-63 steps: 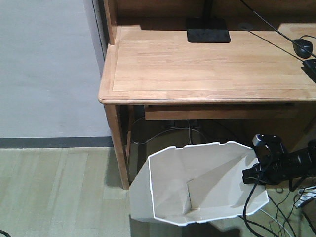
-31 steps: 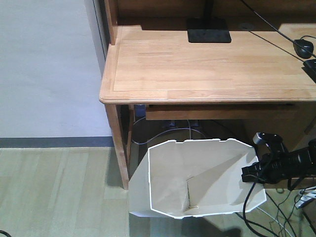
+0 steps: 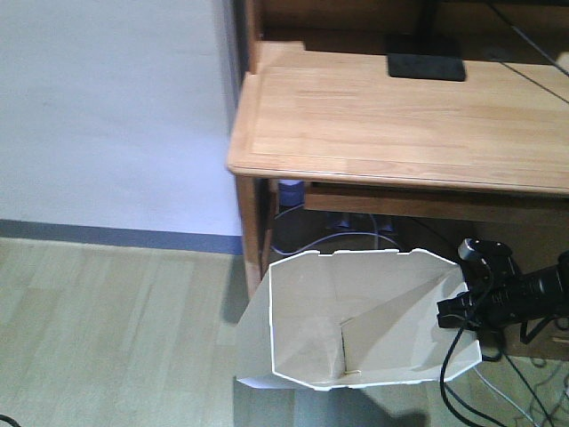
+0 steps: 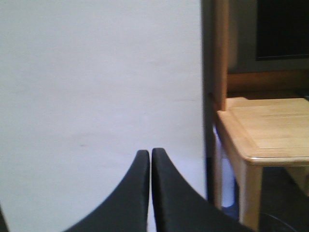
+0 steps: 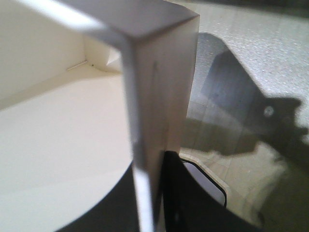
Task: Move trash bin to bedside with robot
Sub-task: 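Hold the bin with the right gripper while the base turns toward the bed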
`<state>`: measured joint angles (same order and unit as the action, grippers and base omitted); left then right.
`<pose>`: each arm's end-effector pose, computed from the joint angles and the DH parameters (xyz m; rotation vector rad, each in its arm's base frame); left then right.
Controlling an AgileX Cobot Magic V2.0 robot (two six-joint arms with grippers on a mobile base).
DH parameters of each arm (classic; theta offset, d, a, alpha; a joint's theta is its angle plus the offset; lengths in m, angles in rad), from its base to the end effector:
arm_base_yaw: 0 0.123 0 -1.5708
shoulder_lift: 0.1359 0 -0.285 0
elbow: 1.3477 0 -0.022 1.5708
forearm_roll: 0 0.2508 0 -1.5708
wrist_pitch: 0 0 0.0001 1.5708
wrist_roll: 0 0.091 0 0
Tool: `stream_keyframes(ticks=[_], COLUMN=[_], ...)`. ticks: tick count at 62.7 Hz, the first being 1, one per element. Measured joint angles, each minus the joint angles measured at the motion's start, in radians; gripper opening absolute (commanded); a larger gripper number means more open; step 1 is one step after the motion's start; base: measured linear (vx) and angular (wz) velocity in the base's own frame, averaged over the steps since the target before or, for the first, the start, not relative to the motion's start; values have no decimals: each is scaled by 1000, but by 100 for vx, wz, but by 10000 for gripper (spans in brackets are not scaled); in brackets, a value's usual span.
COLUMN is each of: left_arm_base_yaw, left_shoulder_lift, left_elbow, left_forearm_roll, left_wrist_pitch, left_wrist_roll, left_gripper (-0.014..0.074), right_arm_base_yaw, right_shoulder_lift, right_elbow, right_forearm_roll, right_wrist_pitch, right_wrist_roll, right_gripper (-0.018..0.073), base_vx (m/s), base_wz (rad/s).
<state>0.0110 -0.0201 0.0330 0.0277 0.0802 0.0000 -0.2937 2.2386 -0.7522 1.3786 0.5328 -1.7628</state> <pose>0.0564 0.0008 0.1959 0.0114 1.5767 0.0320 0.2758 -0.0359 -0.0013 -0.1927 2.8214 0.6793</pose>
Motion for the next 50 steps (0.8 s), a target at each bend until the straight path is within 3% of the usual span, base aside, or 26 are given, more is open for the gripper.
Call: stream_keyframes(ticks=[50], left_arm_base_yaw=[0], left_shoulder_lift=[0], left_elbow=[0], left_forearm_roll=[0], left_wrist_pitch=[0], left_wrist_roll=[0], left_gripper=[-6], right_arm_base_yaw=[0], right_shoulder_lift=[0], right_elbow=[0], right_forearm_roll=[-1], right_wrist_pitch=[1], right_wrist_roll=[0], right_gripper=[-4], base_vx=[-7], base_wz=[57])
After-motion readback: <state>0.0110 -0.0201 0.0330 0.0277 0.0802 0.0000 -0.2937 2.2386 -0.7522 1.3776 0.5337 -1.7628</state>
